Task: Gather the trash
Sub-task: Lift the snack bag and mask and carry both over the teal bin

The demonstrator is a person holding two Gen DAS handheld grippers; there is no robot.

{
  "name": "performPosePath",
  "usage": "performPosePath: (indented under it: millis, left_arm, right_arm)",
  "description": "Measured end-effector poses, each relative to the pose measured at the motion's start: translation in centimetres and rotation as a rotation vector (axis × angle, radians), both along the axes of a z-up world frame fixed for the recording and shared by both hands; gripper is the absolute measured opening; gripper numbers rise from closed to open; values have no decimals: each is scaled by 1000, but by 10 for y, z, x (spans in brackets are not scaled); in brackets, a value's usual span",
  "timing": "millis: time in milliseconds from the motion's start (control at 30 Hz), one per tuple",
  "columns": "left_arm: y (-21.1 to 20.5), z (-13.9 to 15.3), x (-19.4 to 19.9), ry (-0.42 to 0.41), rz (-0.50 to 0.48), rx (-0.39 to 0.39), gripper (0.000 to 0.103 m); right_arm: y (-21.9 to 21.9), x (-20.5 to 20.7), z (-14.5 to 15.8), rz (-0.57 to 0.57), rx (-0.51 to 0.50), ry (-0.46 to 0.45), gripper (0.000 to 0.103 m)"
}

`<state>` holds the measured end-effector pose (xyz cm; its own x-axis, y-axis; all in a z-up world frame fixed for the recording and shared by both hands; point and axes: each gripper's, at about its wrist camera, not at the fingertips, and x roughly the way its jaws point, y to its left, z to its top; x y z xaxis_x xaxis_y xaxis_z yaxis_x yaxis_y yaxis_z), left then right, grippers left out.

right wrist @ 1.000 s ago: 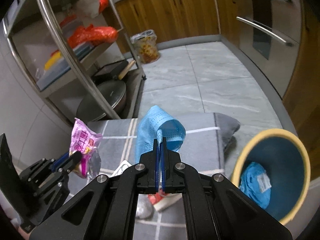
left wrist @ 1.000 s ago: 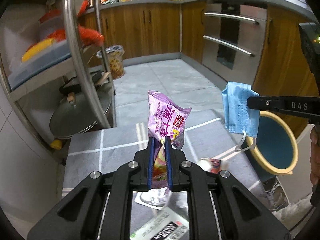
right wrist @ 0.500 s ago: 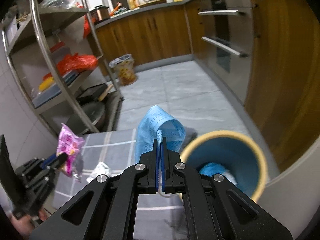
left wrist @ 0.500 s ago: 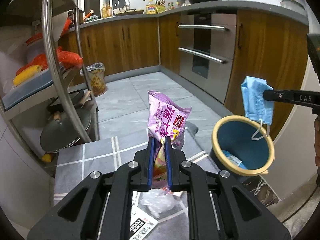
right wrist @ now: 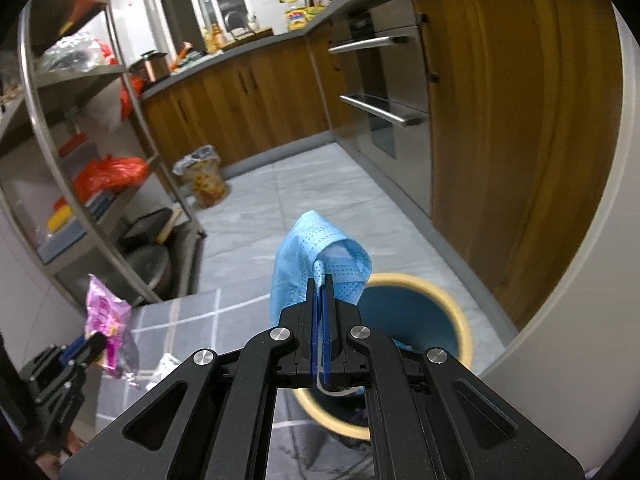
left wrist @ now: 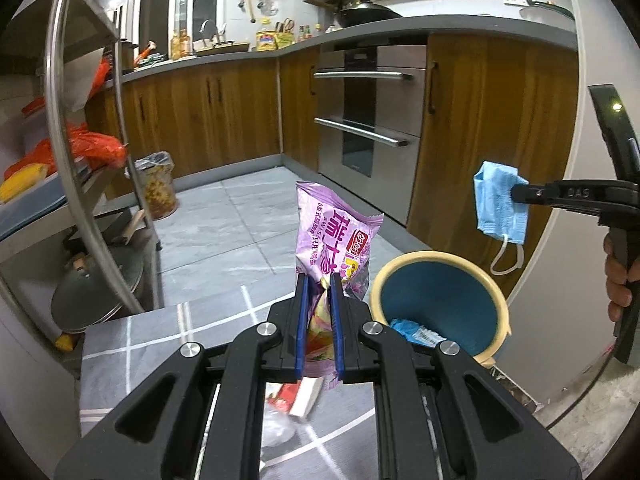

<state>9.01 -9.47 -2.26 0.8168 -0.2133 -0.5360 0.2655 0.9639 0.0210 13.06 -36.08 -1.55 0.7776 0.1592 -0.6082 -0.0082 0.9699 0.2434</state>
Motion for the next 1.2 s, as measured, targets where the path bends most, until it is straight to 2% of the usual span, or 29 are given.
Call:
performPosePath:
  millis: [200,400,933,1200]
  left_arm:
    - [-15,-2,7,-2,-34,-20,10]
    - [-40,-7,18,3,-80,-28,10]
    - [-106,-38,51,57,-173,-28,10]
    - [-136,-68,64,135,-230,-2,10]
  right_arm:
    - [-9,3,2,-16,-78,-29,3]
    - [-27,10,-6,-25,-81,3,3]
    - [-59,39,-52,-54,-2,193,3]
    - [-54,61,-85,-44,-60,347,3]
